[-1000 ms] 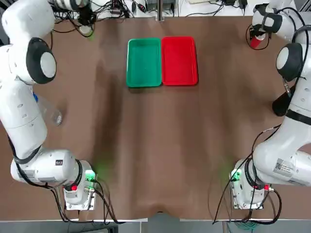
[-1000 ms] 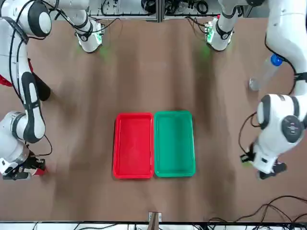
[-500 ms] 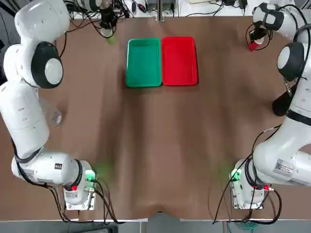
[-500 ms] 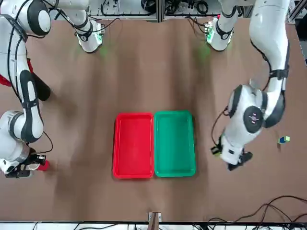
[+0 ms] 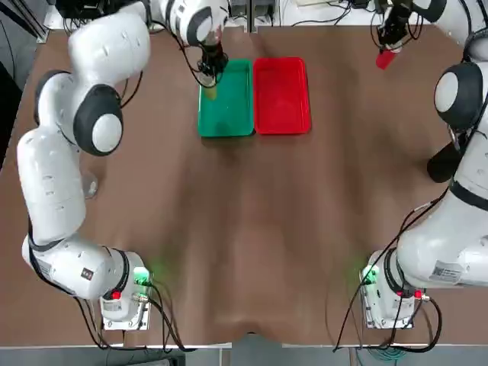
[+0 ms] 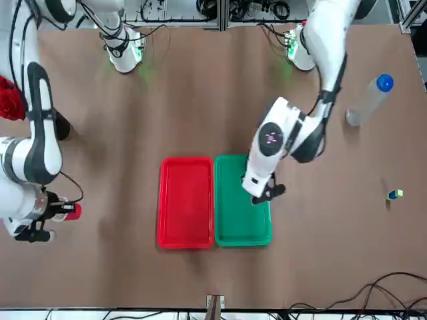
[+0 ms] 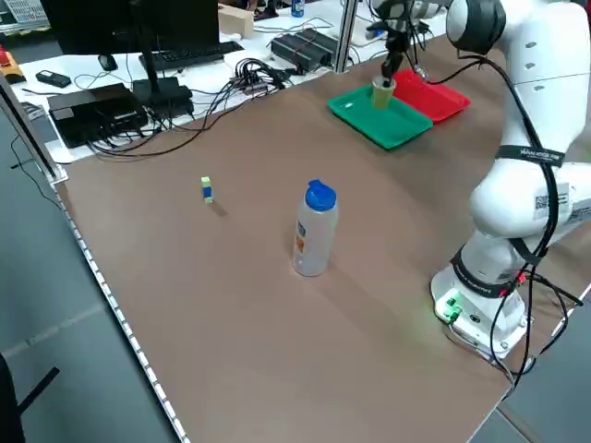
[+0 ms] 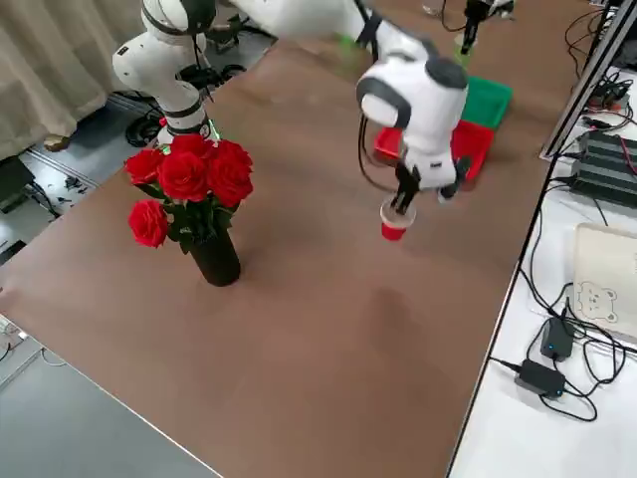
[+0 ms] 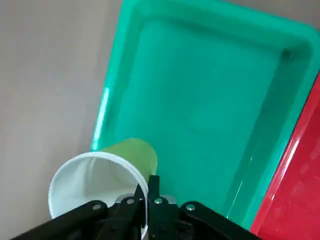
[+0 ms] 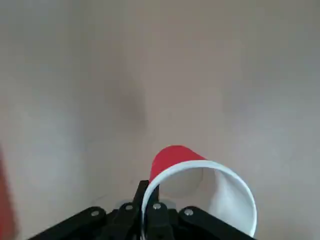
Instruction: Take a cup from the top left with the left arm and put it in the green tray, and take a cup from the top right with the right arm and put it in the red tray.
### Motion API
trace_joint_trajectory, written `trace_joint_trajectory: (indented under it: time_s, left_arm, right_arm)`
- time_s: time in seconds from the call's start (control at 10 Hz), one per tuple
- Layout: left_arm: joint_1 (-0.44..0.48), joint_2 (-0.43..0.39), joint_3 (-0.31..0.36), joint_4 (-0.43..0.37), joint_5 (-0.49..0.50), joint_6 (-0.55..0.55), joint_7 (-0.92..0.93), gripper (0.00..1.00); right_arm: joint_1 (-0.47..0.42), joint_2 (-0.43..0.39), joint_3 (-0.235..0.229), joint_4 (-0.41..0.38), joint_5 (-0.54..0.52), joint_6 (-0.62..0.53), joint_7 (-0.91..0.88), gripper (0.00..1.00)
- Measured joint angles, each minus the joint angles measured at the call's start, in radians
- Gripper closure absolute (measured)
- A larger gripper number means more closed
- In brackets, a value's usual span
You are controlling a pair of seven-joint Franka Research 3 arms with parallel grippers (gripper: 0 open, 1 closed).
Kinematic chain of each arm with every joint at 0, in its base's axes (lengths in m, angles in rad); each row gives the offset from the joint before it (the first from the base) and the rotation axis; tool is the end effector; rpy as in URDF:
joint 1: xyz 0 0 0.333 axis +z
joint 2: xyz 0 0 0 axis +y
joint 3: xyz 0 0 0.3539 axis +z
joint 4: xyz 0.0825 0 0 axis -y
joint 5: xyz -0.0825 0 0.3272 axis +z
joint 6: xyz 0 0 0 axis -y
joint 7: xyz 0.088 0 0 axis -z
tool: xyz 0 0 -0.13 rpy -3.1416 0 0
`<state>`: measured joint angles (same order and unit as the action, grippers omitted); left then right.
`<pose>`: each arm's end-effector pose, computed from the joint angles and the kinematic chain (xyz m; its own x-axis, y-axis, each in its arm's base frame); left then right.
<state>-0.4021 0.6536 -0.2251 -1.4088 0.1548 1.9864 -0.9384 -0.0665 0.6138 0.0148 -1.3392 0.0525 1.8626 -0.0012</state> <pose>0.5819 -0.3640 0.3531 0.9588 0.2821 -0.0336 0.2804 -0.9587 -0.0483 0.6808 -0.0324 0.3921 0.9936 -0.0673 -0.0907 -0.0726 -0.9957 -0.0573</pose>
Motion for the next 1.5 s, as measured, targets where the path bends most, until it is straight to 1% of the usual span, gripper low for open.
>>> trace_joint_trajectory:
  time_s: [0.2, 0.4, 0.5, 0.6, 0.7, 0.9, 1.0, 1.2, 1.4, 1.5]
  left_arm:
    - [-0.006, 0.045, 0.005, 0.003, 0.0, 0.042, -0.009, 0.97]
    - [-0.006, 0.086, 0.009, 0.005, 0.0, 0.135, -0.036, 0.97]
    - [-0.008, 0.1, 0.008, 0.007, 0.0, 0.184, -0.052, 0.97]
    - [-0.012, 0.112, 0.008, 0.008, 0.0, 0.206, -0.057, 0.97]
    - [-0.02, 0.127, 0.01, 0.01, 0.0, 0.211, -0.057, 0.97]
    - [-0.048, 0.144, 0.035, 0.022, 0.0, 0.216, -0.061, 0.96]
    - [-0.054, 0.144, 0.043, 0.024, 0.0, 0.216, -0.063, 0.86]
    - [-0.054, 0.145, 0.049, 0.034, 0.0, 0.22, -0.064, 0.53]
    - [-0.05, 0.13, 0.051, 0.062, 0.0, 0.22, -0.069, 0.27]
    - [-0.049, 0.114, 0.051, 0.068, 0.0, 0.219, -0.072, 0.11]
  right_arm:
    - [0.075, -0.037, 0.002, 0.0, 0.038, -0.051, 0.119, 0.97]
    - [0.162, -0.046, 0.005, 0.0, 0.081, -0.065, 0.264, 0.97]
    - [0.221, -0.046, 0.006, 0.0, 0.09, -0.065, 0.348, 0.97]
    - [0.287, -0.046, 0.008, 0.0, 0.095, -0.062, 0.424, 0.97]
    - [0.35, -0.046, 0.007, -0.001, 0.109, -0.039, 0.481, 0.97]
    - [0.453, -0.044, 0.006, -0.007, 0.14, 0.062, 0.568, 0.97]
    - [0.497, -0.031, 0.006, -0.015, 0.142, 0.129, 0.608, 0.97]
    - [0.561, 0.035, 0.003, -0.023, 0.142, 0.225, 0.64, 0.97]
    - [0.582, 0.097, 0.0, -0.023, 0.141, 0.308, 0.641, 0.97]
    - [0.585, 0.116, -0.002, -0.023, 0.14, 0.323, 0.641, 0.97]
